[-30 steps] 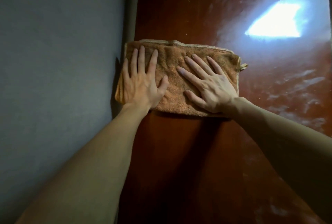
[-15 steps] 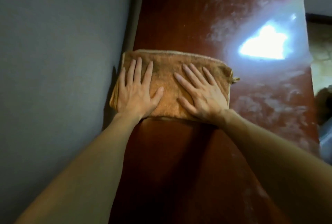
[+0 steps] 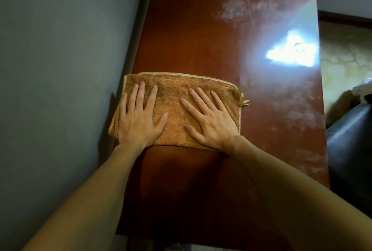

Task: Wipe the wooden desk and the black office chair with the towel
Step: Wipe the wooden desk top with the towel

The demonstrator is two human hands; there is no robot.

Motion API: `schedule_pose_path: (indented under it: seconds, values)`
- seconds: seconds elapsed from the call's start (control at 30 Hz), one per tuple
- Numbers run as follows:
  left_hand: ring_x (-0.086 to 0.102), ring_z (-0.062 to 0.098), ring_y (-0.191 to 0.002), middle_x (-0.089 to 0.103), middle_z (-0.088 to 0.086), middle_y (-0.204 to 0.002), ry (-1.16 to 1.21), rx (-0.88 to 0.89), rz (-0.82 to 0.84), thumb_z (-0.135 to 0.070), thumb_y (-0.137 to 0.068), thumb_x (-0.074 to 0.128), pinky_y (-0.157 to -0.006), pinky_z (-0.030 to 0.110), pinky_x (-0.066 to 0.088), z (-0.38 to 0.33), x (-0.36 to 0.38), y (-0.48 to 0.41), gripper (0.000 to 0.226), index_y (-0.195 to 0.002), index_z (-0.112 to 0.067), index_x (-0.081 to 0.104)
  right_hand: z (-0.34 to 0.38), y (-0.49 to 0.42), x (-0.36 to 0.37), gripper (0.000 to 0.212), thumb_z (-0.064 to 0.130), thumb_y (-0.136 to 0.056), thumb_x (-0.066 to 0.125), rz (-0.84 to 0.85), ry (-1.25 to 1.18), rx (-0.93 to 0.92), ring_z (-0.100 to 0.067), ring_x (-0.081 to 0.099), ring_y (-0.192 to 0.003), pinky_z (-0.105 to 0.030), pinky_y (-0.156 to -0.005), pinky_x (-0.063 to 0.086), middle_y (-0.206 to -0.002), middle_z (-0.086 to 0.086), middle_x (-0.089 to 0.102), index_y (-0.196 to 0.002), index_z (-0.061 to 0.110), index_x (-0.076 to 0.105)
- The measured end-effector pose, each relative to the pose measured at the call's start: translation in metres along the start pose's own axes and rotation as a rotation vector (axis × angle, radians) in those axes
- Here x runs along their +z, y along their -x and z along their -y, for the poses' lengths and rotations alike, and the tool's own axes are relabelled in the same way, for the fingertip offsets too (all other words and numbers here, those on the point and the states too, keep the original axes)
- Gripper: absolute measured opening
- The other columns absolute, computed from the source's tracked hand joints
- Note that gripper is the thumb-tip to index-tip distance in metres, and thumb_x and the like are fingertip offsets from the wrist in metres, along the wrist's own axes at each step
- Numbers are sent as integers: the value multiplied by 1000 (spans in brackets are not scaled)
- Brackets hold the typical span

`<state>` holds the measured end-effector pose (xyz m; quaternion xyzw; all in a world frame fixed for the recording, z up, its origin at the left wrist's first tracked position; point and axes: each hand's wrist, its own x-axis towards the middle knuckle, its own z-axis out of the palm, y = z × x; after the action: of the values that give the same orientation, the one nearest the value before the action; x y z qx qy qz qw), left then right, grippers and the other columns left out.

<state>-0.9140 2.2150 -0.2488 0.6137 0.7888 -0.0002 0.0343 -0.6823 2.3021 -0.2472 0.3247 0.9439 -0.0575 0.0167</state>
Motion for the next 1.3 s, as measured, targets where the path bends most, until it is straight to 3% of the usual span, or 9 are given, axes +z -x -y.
schedule_pose_path:
  seconds: [0.9,1.3]
  values:
    - [15,31,-157,18,15,-170,39,-57,-78,-65,-97,29,-127,52,11,-44,24,268,80,-164,-21,23,131,230,35,73,62,-103,32,-7,-100,10,-24,-1,-160,-54,-128,6,-173,-7,7,-165,28,14]
    - [-7,30,-159,-6,14,-172,50,34,44,-70,-97,17,-124,49,-11,-132,27,305,84,-166,-23,3,98,332,40,68,59,-107,26,68,-83,148,-18,-7,-159,-52,-128,7,-173,0,-1,-165,33,2]
